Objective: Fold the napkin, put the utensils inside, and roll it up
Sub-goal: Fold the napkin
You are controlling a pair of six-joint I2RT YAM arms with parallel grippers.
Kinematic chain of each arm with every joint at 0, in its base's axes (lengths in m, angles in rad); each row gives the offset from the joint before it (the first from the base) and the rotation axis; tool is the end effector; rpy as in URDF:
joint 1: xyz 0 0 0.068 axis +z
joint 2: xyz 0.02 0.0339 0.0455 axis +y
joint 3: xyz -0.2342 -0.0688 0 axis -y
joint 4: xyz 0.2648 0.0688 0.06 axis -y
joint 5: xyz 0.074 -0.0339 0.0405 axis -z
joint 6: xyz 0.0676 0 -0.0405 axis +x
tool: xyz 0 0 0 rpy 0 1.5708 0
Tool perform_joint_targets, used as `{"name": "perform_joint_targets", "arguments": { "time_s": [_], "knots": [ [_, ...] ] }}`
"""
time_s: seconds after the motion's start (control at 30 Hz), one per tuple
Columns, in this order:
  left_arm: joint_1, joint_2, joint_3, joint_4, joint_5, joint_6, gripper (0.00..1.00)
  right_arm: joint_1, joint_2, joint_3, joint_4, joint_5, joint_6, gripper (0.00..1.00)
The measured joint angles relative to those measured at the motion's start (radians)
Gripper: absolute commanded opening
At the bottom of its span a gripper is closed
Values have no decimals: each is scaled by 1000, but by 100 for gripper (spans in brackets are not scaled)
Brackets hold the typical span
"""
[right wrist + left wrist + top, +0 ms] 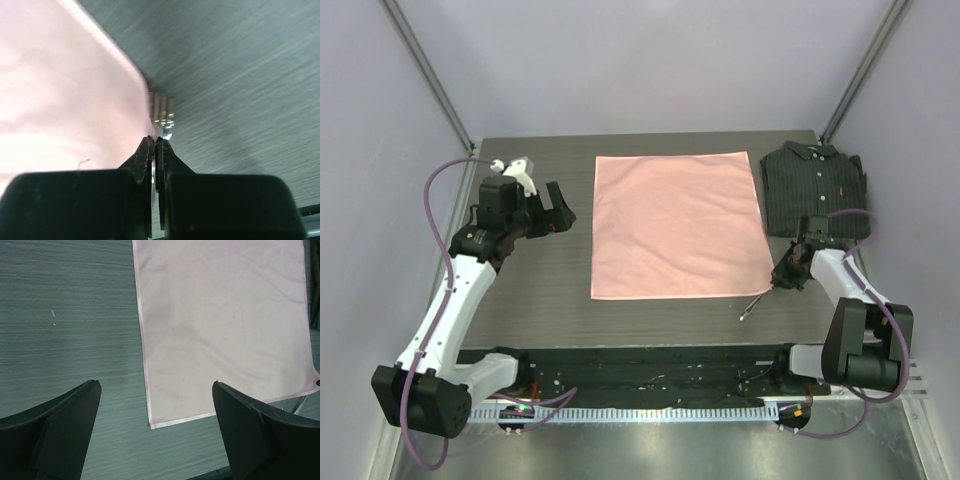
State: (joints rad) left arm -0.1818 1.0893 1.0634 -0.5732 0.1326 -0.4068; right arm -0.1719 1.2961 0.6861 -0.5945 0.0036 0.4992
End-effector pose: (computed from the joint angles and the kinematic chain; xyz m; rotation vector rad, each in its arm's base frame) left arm 0.2878 -0.0620 0.2947 -0.1705 2.1973 -0.4773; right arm 0.2547 -0.0445 0.1042 0.9158 2.6233 0.0789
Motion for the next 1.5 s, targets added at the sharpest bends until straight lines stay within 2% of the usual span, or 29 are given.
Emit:
{"name": "perform_joint_targets", "arguments": {
  "time_s": [0.17, 0.27, 0.47, 0.63, 0.93, 1.13, 1.5],
  "knots": [
    [0, 0, 0, 0, 2, 0, 100, 142, 9, 88, 16, -4, 8, 1],
    [0, 0, -4, 1, 2, 0, 100, 241, 84, 184, 66, -8, 31, 1],
    [0, 3, -19, 5, 0, 1, 100, 418, 420, 465, 187, -26, 76, 1],
    [0, 25, -20, 5, -11, 12, 100, 505, 693, 737, 236, -55, 109, 1],
    [0, 59, -20, 5, -35, 24, 100, 570, 1003, 1146, 357, -113, 206, 1],
    [0, 79, -20, 2, -44, 29, 100, 589, 1204, 1369, 513, -156, 318, 1],
    [0, 118, -20, -1, -45, 40, 100, 632, 1420, 1555, 808, -174, 492, 1]
  ]
}}
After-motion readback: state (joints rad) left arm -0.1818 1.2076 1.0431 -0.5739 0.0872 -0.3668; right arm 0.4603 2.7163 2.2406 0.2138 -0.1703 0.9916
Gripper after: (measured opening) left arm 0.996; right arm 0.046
